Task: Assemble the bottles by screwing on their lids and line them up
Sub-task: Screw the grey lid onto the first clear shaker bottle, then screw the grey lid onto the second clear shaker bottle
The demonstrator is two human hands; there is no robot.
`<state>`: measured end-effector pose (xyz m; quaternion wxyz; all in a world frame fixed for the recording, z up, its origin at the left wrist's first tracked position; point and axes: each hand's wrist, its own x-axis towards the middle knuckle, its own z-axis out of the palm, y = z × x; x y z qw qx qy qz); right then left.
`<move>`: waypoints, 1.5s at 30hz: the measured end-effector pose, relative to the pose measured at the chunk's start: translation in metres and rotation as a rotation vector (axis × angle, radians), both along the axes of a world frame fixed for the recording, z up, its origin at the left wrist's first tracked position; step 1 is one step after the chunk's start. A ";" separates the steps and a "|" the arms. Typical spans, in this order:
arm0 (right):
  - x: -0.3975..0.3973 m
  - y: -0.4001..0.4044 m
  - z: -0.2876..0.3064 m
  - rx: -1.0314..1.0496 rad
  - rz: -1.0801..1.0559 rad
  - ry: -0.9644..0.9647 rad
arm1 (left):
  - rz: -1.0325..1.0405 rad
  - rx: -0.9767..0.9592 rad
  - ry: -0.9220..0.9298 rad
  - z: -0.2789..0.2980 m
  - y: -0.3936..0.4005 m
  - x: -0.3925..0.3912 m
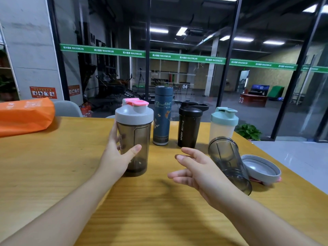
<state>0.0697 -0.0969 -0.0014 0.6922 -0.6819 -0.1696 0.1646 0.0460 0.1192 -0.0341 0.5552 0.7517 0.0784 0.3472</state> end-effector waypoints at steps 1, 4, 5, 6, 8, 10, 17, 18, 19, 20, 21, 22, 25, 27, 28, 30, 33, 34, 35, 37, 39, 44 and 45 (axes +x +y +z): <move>0.000 -0.001 0.001 0.003 -0.002 -0.006 | -0.004 -0.004 0.002 0.000 0.001 0.002; 0.000 -0.002 0.003 0.004 -0.010 -0.025 | -0.013 -0.016 0.015 0.003 0.001 0.009; 0.000 -0.003 0.004 0.006 -0.016 -0.033 | -0.017 -0.027 0.023 0.004 -0.001 0.010; 0.001 -0.004 0.005 0.007 -0.021 -0.043 | -0.020 -0.043 0.027 0.004 -0.003 0.012; 0.002 -0.006 0.007 0.011 -0.030 -0.071 | -0.015 -0.070 0.024 0.003 -0.005 0.016; 0.004 -0.009 0.009 0.018 -0.041 -0.106 | 0.011 -0.088 0.033 0.003 -0.010 0.018; 0.016 -0.024 0.021 0.129 -0.114 -0.183 | 0.338 0.138 0.019 -0.005 -0.032 0.007; 0.018 -0.026 0.022 0.158 -0.134 -0.200 | 0.396 0.255 -0.046 -0.005 -0.033 0.004; 0.019 -0.028 0.024 0.195 -0.156 -0.215 | 0.432 0.384 -0.129 -0.005 -0.034 0.002; 0.020 -0.030 0.025 0.229 -0.179 -0.230 | 0.443 0.500 -0.215 -0.006 -0.037 0.001; 0.022 -0.033 0.026 0.247 -0.205 -0.253 | 0.420 0.592 -0.280 -0.006 -0.041 0.001; 0.023 -0.037 0.028 0.248 -0.237 -0.287 | 0.365 0.659 -0.318 -0.006 -0.048 0.001; 0.030 -0.046 0.031 0.182 -0.358 -0.441 | 0.139 0.812 -0.316 -0.007 -0.076 0.000; 0.035 -0.053 0.034 0.136 -0.441 -0.541 | -0.020 0.954 -0.236 -0.011 -0.096 -0.001; 0.038 -0.056 0.035 0.126 -0.474 -0.568 | -0.086 1.035 -0.187 -0.013 -0.105 -0.001; 0.046 -0.064 0.036 0.109 -0.523 -0.589 | -0.189 1.174 -0.127 -0.017 -0.121 0.001; 0.059 -0.076 0.033 0.033 -0.575 -0.624 | -0.301 1.196 -0.076 -0.019 -0.138 0.006; 0.064 -0.080 0.032 -0.018 -0.592 -0.637 | -0.318 1.182 -0.067 -0.020 -0.141 0.008; 0.070 -0.084 0.030 -0.077 -0.608 -0.646 | -0.327 1.168 -0.061 -0.020 -0.144 0.010; 0.083 -0.092 0.024 -0.218 -0.643 -0.654 | -0.350 1.158 -0.039 -0.021 -0.148 0.014; 0.097 -0.101 0.016 -0.377 -0.703 -0.688 | -0.377 1.183 0.012 -0.022 -0.149 0.017; 0.118 -0.117 -0.001 -0.724 -0.764 -0.701 | -0.406 1.198 0.098 -0.022 -0.148 0.012; 0.120 -0.119 -0.003 -0.786 -0.765 -0.693 | -0.408 1.178 0.098 -0.021 -0.148 0.011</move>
